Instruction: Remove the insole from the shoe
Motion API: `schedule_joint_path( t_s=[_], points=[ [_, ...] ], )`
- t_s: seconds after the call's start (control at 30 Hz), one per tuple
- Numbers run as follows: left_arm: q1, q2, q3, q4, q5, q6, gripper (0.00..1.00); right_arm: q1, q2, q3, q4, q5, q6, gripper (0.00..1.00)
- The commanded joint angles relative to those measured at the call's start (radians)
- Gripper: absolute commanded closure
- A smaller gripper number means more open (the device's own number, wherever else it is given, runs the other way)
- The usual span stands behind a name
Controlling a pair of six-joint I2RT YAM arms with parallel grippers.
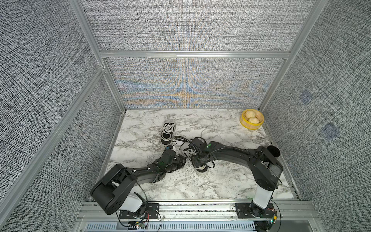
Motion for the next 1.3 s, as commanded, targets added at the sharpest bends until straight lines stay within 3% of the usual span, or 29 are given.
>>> schedule_joint_path(
  t_s=[0.0, 0.27, 0.43, 0.63, 0.9, 1.03, 1.27],
  points=[
    [0.0, -0.041, -0.009, -0.008, 0.052, 0.051, 0.66, -0.032, -0.047, 0.005, 0.1, -0.012, 0.046, 1.0],
    [-0.001, -0.03, 0.05, 0.013, 0.203, 0.125, 0.51, -0.066, -0.09, -0.016, 0.226, -0.202, 0.108, 1.0],
    [0.0, 0.023, 0.061, 0.096, 0.219, 0.087, 0.48, -0.063, -0.074, -0.041, 0.284, -0.244, 0.153, 1.0],
    [0.0, 0.058, 0.066, 0.106, 0.186, 0.066, 0.49, -0.061, -0.033, -0.058, 0.306, -0.271, 0.159, 1.0],
    [-0.001, -0.028, 0.064, 0.002, 0.105, 0.086, 0.63, -0.064, -0.005, -0.067, 0.314, -0.263, 0.163, 1.0],
    [-0.001, -0.047, 0.082, -0.038, 0.097, 0.1, 0.61, -0.064, -0.001, -0.062, 0.32, -0.274, 0.168, 1.0],
    [-0.001, 0.043, 0.099, -0.012, 0.112, 0.077, 0.6, -0.064, -0.014, -0.07, 0.335, -0.281, 0.183, 1.0]
  ],
)
